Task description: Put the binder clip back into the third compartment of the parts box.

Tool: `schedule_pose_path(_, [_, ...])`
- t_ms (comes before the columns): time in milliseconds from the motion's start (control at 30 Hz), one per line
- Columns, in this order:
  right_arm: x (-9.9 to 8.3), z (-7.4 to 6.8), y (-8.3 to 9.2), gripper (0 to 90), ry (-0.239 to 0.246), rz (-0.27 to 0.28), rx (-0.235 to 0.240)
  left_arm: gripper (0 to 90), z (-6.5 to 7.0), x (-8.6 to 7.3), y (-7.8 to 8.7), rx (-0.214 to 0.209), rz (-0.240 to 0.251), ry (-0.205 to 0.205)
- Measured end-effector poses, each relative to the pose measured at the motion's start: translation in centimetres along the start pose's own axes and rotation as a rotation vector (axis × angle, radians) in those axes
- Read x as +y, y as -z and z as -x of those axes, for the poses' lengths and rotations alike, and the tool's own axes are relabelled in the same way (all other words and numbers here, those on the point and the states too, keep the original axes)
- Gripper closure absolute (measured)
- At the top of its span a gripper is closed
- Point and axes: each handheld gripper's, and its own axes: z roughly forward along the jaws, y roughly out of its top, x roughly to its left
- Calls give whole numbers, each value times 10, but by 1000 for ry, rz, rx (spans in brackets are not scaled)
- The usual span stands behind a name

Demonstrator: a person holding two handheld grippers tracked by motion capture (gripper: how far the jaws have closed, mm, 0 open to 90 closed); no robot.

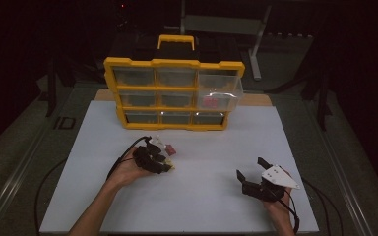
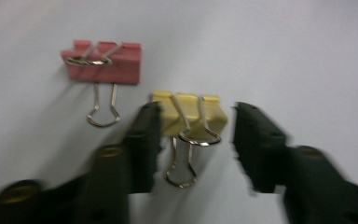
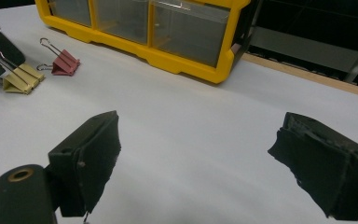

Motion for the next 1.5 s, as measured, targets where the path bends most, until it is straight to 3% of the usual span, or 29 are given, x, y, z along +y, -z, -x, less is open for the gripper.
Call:
schedule_pose_path(67, [0, 0, 0, 124, 0, 0, 1, 337, -1, 0, -1, 13, 3, 3])
schedule_pose_path(133, [0, 0, 0, 124, 0, 0, 0, 300, -1, 0, -3, 16, -3, 5])
schedule_pose_path(333, [0, 0, 0, 124, 1, 0, 1, 275, 1, 0, -12, 22, -17, -6])
schedule_pose_path(567, [0, 0, 0, 124, 1, 0, 1, 414, 3, 1, -17, 42, -20, -32])
schedule_pose_path(900, [0, 0, 0, 124, 2, -1, 2, 452, 7, 1, -19, 85, -29, -60])
schedule_pose_path(967, [0, 0, 0, 124, 2, -1, 3, 497, 6, 1, -19, 91, -27, -50])
schedule_pose_path(1300, [0, 0, 0, 124, 2, 0, 4, 502, 6, 1, -19, 90, -26, -53])
schedule_pose_path(1500, [0, 0, 0, 124, -2, 1, 4, 502, 3, 1, -16, 68, -16, -28])
